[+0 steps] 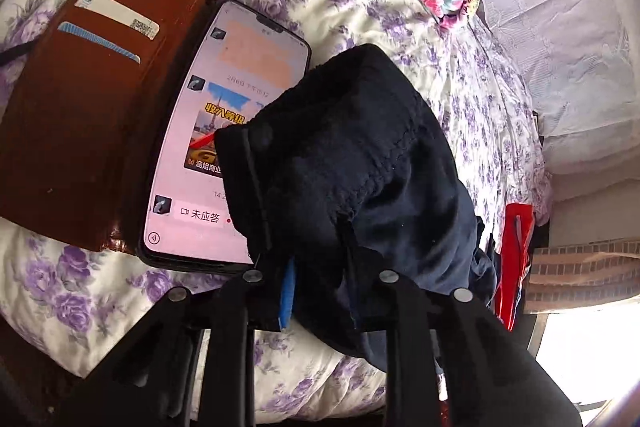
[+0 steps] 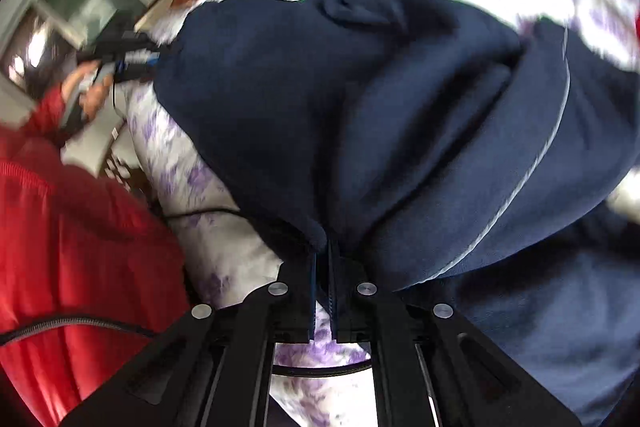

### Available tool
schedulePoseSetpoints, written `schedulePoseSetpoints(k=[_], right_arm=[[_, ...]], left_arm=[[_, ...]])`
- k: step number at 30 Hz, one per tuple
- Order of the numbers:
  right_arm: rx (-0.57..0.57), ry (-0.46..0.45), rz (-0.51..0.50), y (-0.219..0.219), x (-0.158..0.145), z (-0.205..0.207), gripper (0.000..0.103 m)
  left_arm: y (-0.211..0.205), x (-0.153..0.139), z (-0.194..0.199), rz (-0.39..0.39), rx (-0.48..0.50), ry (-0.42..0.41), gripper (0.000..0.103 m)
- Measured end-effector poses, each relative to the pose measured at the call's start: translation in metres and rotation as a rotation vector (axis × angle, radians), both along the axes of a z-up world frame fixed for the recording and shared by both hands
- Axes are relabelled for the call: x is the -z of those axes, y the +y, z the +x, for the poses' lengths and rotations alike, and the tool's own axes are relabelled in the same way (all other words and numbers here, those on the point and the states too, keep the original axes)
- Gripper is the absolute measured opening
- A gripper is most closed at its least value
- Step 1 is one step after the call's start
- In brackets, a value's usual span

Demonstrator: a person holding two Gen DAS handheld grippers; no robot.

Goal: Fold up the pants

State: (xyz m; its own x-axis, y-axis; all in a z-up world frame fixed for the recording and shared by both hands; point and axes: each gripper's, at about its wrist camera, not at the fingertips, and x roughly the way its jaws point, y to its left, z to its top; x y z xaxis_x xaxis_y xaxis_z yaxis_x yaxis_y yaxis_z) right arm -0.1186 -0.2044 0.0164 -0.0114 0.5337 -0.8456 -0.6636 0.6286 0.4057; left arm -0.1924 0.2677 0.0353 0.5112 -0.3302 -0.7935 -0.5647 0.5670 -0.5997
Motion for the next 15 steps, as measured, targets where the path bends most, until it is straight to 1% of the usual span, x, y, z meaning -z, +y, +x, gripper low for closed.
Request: schedulePoseSetpoints(k=[1, 3, 4, 5, 6, 7, 8, 9, 10, 11, 12, 14, 15], right_arm=[[0.009, 0.016, 0.007, -0.001, 0.001, 0.002, 0.005], [-0.003, 0.005, 0.0, 0.0, -0.001, 0.0, 0.005], [-0.008, -0.003, -0.004, 0.0, -0.001, -0.001, 0.005], [-0.007, -0.004, -0.004, 0.0, -0.001, -0.001, 0.005], [0.001, 0.001, -0.001, -0.001, -0.001, 0.0, 0.005], [0.007, 0.002, 0.002, -0.001, 0.0, 0.0, 0.005], [0.017, 0.003, 0.007, -0.002, 0.002, 0.0, 0.005], [0.024, 0.004, 0.011, -0.002, 0.003, -0.001, 0.006], [0.034, 0.008, 0.018, -0.003, 0.004, -0.001, 0.006], [0.039, 0.012, 0.023, -0.005, 0.004, -0.001, 0.006], [0.042, 0.016, 0.027, -0.005, 0.004, -0.001, 0.006], [0.04, 0.035, 0.028, -0.006, 0.003, 0.0, 0.008], [0.037, 0.052, 0.03, -0.006, 0.0, 0.002, 0.009]], left_arm=[[0.0, -0.004, -0.001, 0.008, 0.006, -0.003, 0.024], [0.002, -0.015, -0.007, 0.035, -0.004, -0.009, 0.029], [0.004, -0.024, -0.015, 0.098, -0.035, 0.005, 0.034], [0.007, -0.038, -0.023, 0.164, -0.066, -0.001, 0.035], [0.008, -0.048, -0.027, 0.193, -0.078, -0.025, 0.035], [0.004, -0.063, -0.032, 0.212, -0.073, -0.075, 0.035], [-0.002, -0.074, -0.031, 0.22, -0.048, -0.119, 0.035], [-0.012, -0.084, -0.026, 0.232, -0.003, -0.159, 0.04], [-0.026, -0.09, -0.017, 0.241, 0.049, -0.18, 0.051], [-0.044, -0.091, -0.003, 0.237, 0.117, -0.189, 0.057], [-0.057, -0.089, 0.007, 0.229, 0.165, -0.19, 0.063], [-0.104, -0.073, 0.038, 0.213, 0.314, -0.181, 0.065], [-0.126, -0.062, 0.05, 0.226, 0.381, -0.159, 0.065]])
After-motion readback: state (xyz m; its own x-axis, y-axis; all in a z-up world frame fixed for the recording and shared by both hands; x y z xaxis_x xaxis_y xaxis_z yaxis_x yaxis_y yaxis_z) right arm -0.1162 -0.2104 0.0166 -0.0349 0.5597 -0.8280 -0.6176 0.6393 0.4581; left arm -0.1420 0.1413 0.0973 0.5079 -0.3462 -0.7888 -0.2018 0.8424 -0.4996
